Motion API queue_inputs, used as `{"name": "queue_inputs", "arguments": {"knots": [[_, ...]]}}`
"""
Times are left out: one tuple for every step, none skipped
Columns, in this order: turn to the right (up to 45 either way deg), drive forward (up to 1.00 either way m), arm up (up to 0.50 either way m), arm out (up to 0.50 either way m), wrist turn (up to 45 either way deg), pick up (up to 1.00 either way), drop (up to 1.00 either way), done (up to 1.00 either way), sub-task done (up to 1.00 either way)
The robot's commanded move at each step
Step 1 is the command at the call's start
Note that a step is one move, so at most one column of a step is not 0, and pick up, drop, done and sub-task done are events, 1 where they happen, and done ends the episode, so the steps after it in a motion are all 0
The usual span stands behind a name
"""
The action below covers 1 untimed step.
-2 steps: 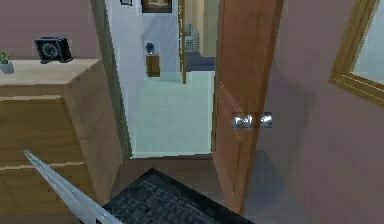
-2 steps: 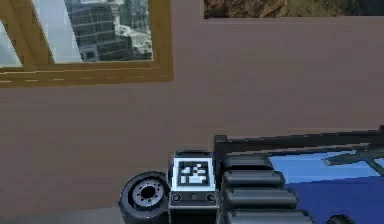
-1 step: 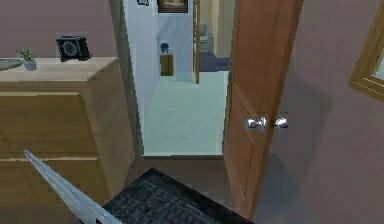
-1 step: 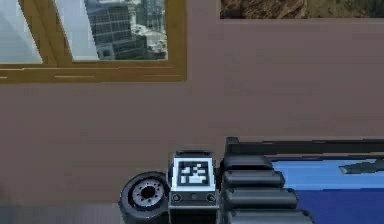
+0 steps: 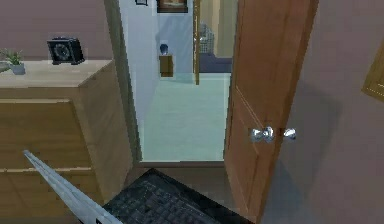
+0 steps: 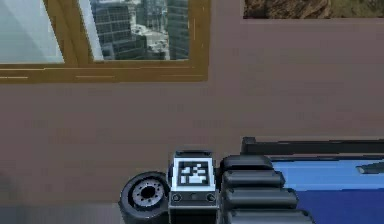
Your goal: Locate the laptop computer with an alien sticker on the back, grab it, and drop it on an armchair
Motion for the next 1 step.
{"name": "queue_inputs", "arguments": {"knots": [[-6.0, 0.00, 0.00, 0.00, 0.0, 0.00, 0.00, 0.00, 0.00]]}}
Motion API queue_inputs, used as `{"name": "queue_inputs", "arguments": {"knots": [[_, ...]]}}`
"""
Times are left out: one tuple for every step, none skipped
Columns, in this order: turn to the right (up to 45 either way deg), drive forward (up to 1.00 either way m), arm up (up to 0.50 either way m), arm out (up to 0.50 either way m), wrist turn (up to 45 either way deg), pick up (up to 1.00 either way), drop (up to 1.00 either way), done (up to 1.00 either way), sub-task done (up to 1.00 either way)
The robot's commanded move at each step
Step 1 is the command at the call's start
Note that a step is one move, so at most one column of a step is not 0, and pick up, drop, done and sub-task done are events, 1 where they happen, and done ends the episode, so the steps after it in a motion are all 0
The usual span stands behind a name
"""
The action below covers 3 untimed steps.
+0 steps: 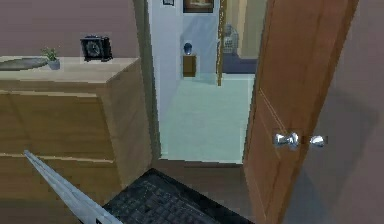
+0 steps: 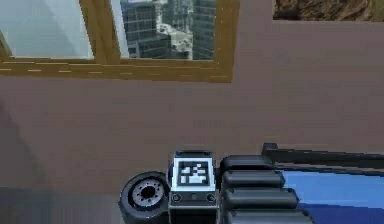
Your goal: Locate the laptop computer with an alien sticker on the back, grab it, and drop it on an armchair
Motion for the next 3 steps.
{"name": "queue_inputs", "arguments": {"knots": [[0.0, 1.00, 0.00, 0.00, 0.0, 0.00, 0.00, 0.00, 0.00], [0.0, 1.00, 0.00, 0.00, 0.0, 0.00, 0.00, 0.00, 0.00], [39.0, 0.00, 0.00, 0.00, 0.0, 0.00, 0.00, 0.00, 0.00]]}}
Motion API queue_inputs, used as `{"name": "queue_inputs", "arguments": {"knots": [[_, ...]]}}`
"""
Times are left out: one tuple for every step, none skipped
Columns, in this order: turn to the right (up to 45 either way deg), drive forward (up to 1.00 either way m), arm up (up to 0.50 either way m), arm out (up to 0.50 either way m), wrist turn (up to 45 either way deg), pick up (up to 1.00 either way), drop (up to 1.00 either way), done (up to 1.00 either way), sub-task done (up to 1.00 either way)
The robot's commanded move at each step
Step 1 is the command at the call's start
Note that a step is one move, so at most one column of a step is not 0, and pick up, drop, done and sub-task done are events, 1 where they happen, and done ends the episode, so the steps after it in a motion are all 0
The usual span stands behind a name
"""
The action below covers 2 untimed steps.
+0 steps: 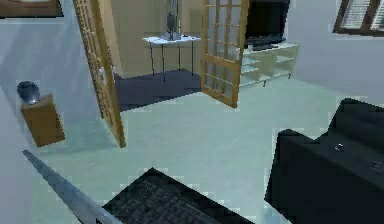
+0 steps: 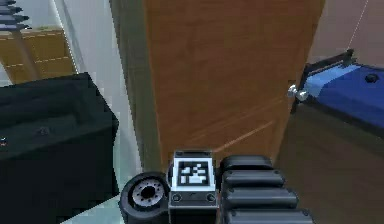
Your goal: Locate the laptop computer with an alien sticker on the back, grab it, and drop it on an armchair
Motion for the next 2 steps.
{"name": "queue_inputs", "arguments": {"knots": [[0.0, 1.00, 0.00, 0.00, 0.0, 0.00, 0.00, 0.00, 0.00], [0.0, 0.50, 0.00, 0.00, 0.0, 0.00, 0.00, 0.00, 0.00]]}}
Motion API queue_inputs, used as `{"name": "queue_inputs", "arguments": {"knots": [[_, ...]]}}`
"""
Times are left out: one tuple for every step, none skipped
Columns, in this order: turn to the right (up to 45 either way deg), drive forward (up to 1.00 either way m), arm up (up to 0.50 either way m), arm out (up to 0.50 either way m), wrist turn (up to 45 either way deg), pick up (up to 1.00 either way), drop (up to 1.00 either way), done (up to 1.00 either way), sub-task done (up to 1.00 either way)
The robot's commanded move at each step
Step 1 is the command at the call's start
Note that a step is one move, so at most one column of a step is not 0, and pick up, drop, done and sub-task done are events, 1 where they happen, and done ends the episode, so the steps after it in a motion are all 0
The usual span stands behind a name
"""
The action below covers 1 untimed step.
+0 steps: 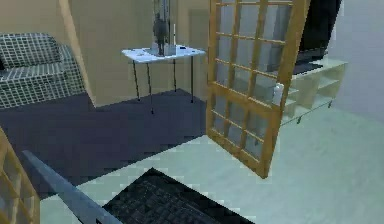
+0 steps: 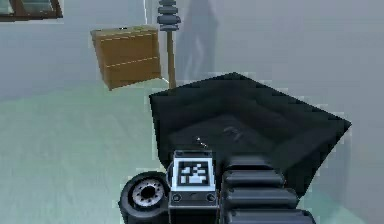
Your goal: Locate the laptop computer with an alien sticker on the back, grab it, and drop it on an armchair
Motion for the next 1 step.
{"name": "queue_inputs", "arguments": {"knots": [[45.0, 0.00, 0.00, 0.00, 0.0, 0.00, 0.00, 0.00, 0.00]]}}
